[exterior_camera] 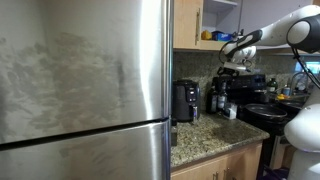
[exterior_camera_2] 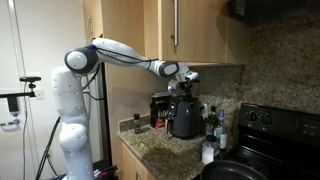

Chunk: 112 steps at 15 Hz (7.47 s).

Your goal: Put the salt on the bottom part of the cupboard drawer above it

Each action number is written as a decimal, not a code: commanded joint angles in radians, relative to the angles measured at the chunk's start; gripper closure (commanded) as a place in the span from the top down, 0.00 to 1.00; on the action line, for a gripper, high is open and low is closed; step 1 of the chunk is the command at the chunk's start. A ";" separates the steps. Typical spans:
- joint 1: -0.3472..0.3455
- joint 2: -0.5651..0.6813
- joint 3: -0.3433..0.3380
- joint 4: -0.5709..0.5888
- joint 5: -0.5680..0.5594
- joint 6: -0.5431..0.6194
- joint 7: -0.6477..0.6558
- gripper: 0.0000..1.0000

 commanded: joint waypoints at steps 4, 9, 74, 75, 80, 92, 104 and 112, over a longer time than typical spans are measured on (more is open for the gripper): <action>-0.025 0.124 -0.006 0.111 -0.052 -0.019 0.131 1.00; -0.028 0.181 -0.038 0.120 -0.055 -0.014 0.241 1.00; 0.004 -0.135 0.016 -0.254 -0.517 -0.096 0.148 0.62; 0.005 -0.130 0.021 -0.254 -0.540 -0.105 0.148 0.37; 0.009 -0.394 0.081 -0.412 -0.598 -0.065 0.041 0.37; 0.057 -0.765 0.153 -0.399 -0.268 -0.277 -0.107 0.37; 0.000 -0.783 0.216 -0.194 -0.069 -0.547 0.067 0.37; 0.000 -0.812 0.213 0.039 0.159 -0.741 0.216 0.62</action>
